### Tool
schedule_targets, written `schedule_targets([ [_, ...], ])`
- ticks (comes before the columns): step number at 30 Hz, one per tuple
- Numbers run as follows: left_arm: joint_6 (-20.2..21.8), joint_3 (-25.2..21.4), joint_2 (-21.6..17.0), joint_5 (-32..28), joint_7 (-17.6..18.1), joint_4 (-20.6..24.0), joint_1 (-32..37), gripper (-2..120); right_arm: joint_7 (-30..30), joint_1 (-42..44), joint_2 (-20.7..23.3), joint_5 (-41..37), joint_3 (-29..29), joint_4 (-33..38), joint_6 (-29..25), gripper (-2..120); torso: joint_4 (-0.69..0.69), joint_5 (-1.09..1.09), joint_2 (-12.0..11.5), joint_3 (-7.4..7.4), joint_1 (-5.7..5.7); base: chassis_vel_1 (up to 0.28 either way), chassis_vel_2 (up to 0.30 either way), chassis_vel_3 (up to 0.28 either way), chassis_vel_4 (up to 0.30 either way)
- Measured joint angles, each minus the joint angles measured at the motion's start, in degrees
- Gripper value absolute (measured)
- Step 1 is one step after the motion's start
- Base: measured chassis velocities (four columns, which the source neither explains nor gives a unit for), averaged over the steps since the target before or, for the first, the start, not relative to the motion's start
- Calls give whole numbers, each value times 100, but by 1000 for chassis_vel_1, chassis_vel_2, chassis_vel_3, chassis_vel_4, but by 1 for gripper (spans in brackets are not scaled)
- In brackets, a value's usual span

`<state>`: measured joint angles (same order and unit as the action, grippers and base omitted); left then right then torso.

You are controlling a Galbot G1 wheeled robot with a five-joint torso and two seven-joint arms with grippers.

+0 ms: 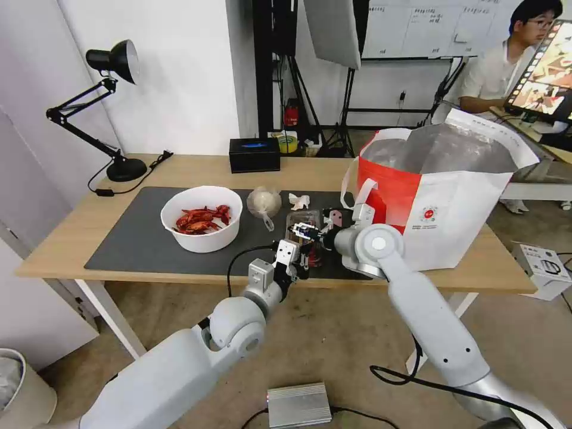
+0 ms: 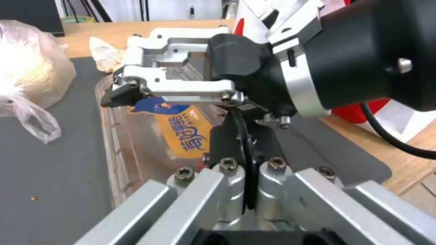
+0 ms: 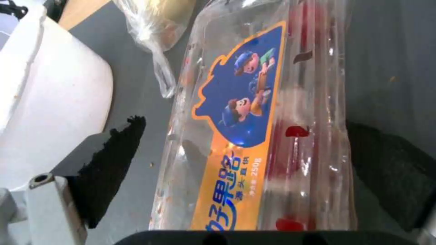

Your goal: Pick up the trash from the table and place it into the takeout bag.

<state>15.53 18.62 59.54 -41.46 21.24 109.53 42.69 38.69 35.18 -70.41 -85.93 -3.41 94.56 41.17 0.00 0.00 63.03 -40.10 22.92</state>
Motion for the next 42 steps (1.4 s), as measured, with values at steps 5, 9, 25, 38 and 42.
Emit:
schedule_targets([
  [5,-2,0,5,1,1,1,0,0,0,2,-11,0,5,3,0,92,0,0,0,0,0,0,0,0,0],
  [9,-3,-1,11,2,5,3,6,0,2,42,-16,0,-3,25,-1,76,0,0,0,0,0,0,0,0,0],
  [25,-3,4,8,2,16,47,6,0,32,135,41,3,-69,106,-27,21,0,0,0,0,0,0,0,0,0],
  [38,-18,-162,-67,-11,32,164,92,0,30,157,50,10,-100,75,-31,0,1,0,0,0,0,0,0,0,0],
  [42,-24,-343,-279,-54,16,337,255,0,31,185,53,16,-116,74,-31,0,1,0,0,0,-1,0,0,0,0],
])
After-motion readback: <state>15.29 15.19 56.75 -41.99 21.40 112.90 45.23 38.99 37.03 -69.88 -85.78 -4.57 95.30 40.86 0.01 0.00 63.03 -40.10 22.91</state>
